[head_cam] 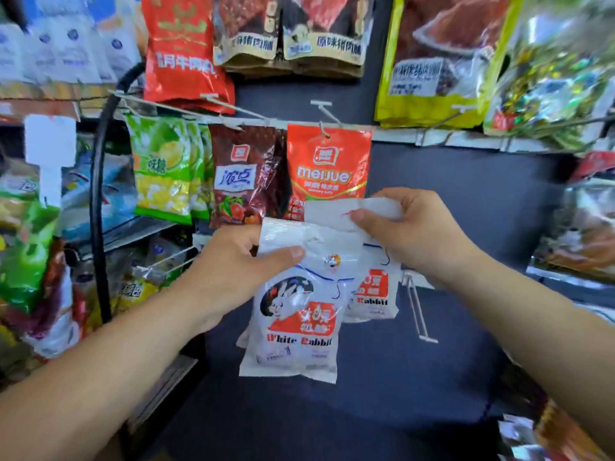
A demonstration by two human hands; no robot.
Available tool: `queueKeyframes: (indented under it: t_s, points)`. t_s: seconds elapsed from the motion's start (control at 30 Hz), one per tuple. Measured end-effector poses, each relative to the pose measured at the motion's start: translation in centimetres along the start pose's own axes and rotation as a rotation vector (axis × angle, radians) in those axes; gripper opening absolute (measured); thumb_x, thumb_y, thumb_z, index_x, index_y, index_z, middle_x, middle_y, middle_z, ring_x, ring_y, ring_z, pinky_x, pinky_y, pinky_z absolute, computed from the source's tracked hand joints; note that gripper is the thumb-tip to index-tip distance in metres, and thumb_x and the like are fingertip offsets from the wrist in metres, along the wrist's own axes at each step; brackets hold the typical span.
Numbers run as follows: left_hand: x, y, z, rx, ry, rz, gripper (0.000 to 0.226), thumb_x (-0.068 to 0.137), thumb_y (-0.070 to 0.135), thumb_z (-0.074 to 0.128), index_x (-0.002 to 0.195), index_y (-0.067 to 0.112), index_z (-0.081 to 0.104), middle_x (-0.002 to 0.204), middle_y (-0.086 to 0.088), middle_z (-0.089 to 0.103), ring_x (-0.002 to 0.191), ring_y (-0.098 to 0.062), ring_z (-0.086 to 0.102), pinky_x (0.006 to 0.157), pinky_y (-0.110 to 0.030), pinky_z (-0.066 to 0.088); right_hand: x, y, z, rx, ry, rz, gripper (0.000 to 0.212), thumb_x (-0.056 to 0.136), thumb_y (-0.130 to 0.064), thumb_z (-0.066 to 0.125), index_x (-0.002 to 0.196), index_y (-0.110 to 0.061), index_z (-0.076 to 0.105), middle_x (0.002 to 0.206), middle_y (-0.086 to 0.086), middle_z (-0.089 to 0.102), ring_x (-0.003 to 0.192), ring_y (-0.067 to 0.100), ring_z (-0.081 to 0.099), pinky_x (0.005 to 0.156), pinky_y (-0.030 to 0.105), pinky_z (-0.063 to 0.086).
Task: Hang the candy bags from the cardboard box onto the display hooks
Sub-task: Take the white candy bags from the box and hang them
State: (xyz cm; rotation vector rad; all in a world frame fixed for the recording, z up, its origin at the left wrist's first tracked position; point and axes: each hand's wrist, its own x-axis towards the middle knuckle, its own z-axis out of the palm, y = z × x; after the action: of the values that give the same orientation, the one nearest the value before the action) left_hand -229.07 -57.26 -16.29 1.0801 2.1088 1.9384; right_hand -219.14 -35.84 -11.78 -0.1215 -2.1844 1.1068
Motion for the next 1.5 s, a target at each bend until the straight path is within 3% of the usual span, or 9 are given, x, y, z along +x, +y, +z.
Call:
queueKeyframes:
  t_s: [0.07, 0.13, 0.3, 0.47, 0.6, 1.0, 1.17, 1.37, 1.5]
  points:
    - [1.4, 1.4, 0.3, 0.000, 0.006, 0.011, 0.017, 0.089, 0.017, 0.077, 0.102, 0.026, 0.081, 0.097, 0.009, 0.081, 0.090, -0.010, 0.078, 0.083, -0.030, 0.062, 1.0, -0.3, -1.1, -0.034, 0.049, 0.003, 0.015, 0.091, -0.025, 0.078, 0.079, -0.017, 0.072, 0.076, 0.009, 0.076, 0.062, 0.018, 0.064, 0.057, 0.046, 0.058]
    - [2.7, 2.7, 0.9, -0.002, -0.001, 0.030, 0.018, 0.088, 0.018, 0.077, 0.105, 0.024, 0.080, 0.098, 0.009, 0.081, 0.091, -0.011, 0.078, 0.083, -0.030, 0.061, 2.0, -0.6, -2.6, -0.080, 0.116, -0.007, 0.016, 0.091, -0.027, 0.078, 0.082, -0.016, 0.069, 0.086, 0.017, 0.076, 0.066, 0.024, 0.066, 0.066, 0.050, 0.060]
    - [5.2, 4.9, 2.2, -0.061, 0.006, 0.054, 0.013, 0.089, 0.018, 0.076, 0.100, 0.025, 0.080, 0.093, 0.010, 0.081, 0.084, -0.009, 0.078, 0.064, -0.020, 0.060, 4.2, -0.8, -6.0, -0.123, 0.195, 0.011, 0.014, 0.094, -0.027, 0.075, 0.086, -0.021, 0.064, 0.079, 0.004, 0.075, 0.066, 0.022, 0.071, 0.059, 0.037, 0.058]
    - [7.1, 6.1, 3.4, -0.055, -0.005, 0.093, 0.018, 0.089, 0.016, 0.076, 0.107, 0.020, 0.080, 0.099, 0.007, 0.081, 0.089, -0.010, 0.078, 0.073, -0.022, 0.062, 5.2, -0.4, -7.8, -0.116, 0.226, 0.057, 0.017, 0.094, -0.025, 0.075, 0.082, -0.021, 0.063, 0.071, -0.002, 0.070, 0.054, 0.009, 0.064, 0.051, 0.023, 0.053]
    - [8.4, 7.1, 3.8, -0.048, 0.014, 0.132, 0.015, 0.090, 0.016, 0.076, 0.103, 0.023, 0.079, 0.094, 0.013, 0.081, 0.086, -0.006, 0.077, 0.072, -0.020, 0.061, 5.5, -0.5, -8.3, -0.086, 0.275, 0.047, 0.013, 0.094, -0.026, 0.074, 0.088, -0.024, 0.063, 0.085, 0.006, 0.073, 0.069, 0.020, 0.069, 0.064, 0.035, 0.060]
    - [8.9, 7.6, 6.2, -0.093, -0.048, 0.127, 0.013, 0.091, 0.017, 0.075, 0.101, 0.023, 0.078, 0.092, 0.013, 0.081, 0.084, -0.006, 0.077, 0.070, -0.020, 0.061, 5.7, 0.8, -10.1, 0.080, 0.321, 0.067, 0.011, 0.092, -0.019, 0.076, 0.089, -0.015, 0.066, 0.075, 0.005, 0.073, 0.061, 0.021, 0.074, 0.064, 0.042, 0.064]
    - [8.9, 7.8, 7.1, -0.119, -0.055, 0.134, 0.013, 0.091, 0.017, 0.075, 0.104, 0.021, 0.078, 0.092, 0.012, 0.081, 0.082, -0.006, 0.077, 0.064, -0.017, 0.061, 5.8, 0.4, -10.6, 0.086, 0.349, -0.056, 0.014, 0.096, -0.020, 0.072, 0.084, -0.022, 0.066, 0.064, -0.010, 0.071, 0.055, 0.005, 0.068, 0.052, 0.023, 0.055]
    - [9.2, 8.1, 7.8, -0.136, -0.060, 0.136, 0.016, 0.091, 0.018, 0.075, 0.107, 0.020, 0.078, 0.095, 0.011, 0.081, 0.086, -0.007, 0.077, 0.074, -0.021, 0.062, 7.7, -0.3, -11.2, 0.302, 0.276, 0.156, 0.004, 0.095, -0.009, 0.069, 0.091, -0.007, 0.069, 0.076, 0.010, 0.075, 0.060, 0.024, 0.071, 0.055, 0.034, 0.060]
    - [9.2, 7.7, 8.3, -0.111, -0.065, 0.129, 0.018, 0.091, 0.019, 0.075, 0.108, 0.021, 0.078, 0.098, 0.011, 0.081, 0.089, -0.007, 0.077, 0.080, -0.027, 0.062, 9.1, 1.6, -11.3, 0.131, 0.282, 0.218, 0.015, 0.095, -0.018, 0.072, 0.098, -0.004, 0.069, 0.083, 0.010, 0.072, 0.062, 0.021, 0.068, 0.045, 0.022, 0.051]
